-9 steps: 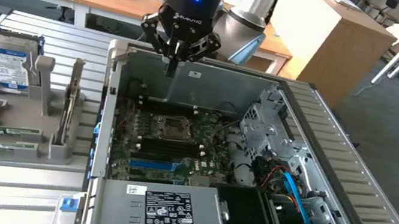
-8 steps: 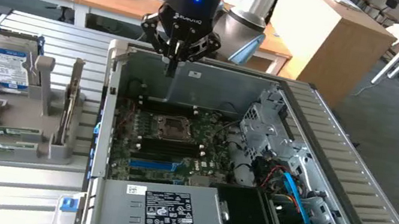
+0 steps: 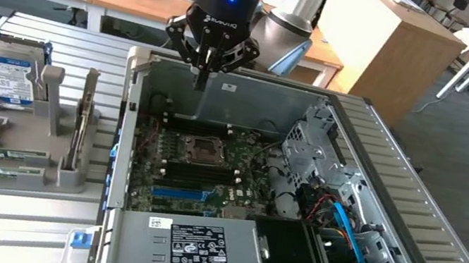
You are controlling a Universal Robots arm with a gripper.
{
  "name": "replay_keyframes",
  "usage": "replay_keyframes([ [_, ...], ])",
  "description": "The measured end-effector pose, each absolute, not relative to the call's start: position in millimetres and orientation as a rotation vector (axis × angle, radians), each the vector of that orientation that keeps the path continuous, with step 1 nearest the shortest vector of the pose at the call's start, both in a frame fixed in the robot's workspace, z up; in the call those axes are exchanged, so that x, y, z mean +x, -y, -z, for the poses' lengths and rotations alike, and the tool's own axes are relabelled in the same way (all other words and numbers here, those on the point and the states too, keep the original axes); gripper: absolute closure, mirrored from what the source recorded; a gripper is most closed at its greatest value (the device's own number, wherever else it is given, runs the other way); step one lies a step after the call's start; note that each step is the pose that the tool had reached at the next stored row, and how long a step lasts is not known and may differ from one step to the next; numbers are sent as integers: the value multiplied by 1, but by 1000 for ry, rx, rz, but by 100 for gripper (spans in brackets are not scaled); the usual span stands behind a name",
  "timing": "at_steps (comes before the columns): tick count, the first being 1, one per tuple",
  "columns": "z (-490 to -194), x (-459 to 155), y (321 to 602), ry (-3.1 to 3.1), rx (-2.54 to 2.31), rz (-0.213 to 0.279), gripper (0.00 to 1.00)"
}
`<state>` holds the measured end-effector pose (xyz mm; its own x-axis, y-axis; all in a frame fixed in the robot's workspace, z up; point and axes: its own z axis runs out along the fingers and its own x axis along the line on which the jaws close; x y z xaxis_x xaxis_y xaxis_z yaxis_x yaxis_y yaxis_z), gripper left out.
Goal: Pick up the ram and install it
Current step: 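Reach for the ram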
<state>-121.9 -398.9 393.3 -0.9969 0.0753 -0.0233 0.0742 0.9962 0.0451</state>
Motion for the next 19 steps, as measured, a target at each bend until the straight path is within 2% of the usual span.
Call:
replay_keyframes([
  [19,-393,-150,399,-3114,117,-69,90],
])
